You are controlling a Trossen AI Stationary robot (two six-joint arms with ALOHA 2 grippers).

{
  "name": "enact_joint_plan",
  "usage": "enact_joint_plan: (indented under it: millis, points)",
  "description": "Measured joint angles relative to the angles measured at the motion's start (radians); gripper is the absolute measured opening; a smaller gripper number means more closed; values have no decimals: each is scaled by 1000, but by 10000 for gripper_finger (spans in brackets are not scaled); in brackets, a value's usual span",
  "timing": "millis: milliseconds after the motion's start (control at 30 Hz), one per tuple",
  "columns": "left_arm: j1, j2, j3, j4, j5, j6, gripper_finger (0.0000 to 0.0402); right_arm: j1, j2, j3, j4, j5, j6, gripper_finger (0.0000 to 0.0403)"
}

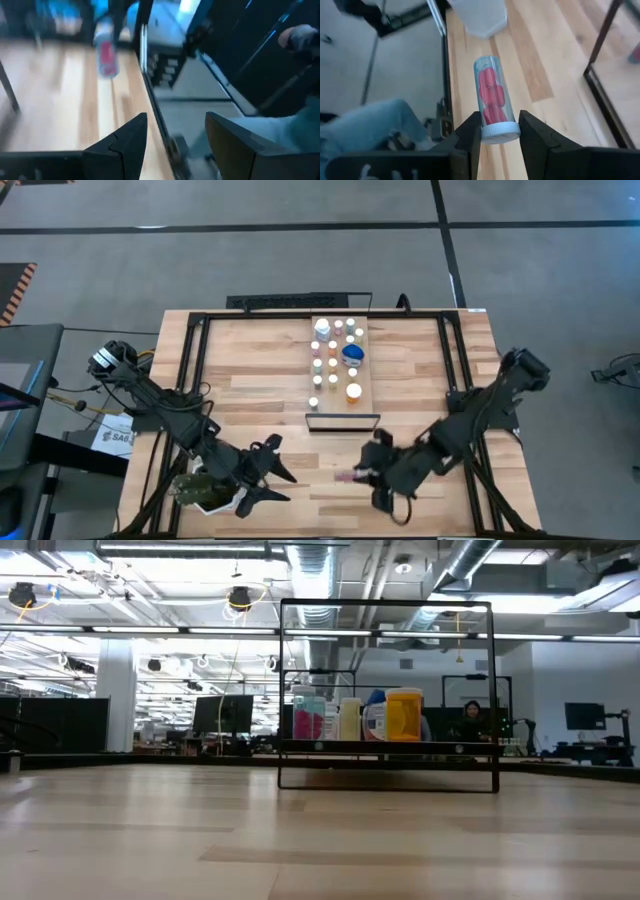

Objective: Pick and place medicine bottles onto shelf by color
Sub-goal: Put the light blue pill bottle on the shelf

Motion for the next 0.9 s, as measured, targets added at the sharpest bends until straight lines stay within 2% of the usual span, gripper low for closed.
enact_joint_plan:
  millis: [200, 400, 567, 733, 900]
  points:
    - [-2, 9, 0, 133, -120, 300, 187, -50, -77, 19, -6, -32, 20, 121]
    - [4, 9, 0, 184, -354, 533, 194, -74, -73, 124, -109, -42, 5, 121]
    - [46, 16, 0, 263, -363, 597, 205, -118, -72, 189, -176, -52, -30, 121]
    - [87, 48, 0, 356, -366, 682, 223, -179, -72, 218, -182, -118, -76, 121]
    - [105, 58, 0, 417, -469, 821, 248, -250, -76, 218, -206, -143, -79, 121]
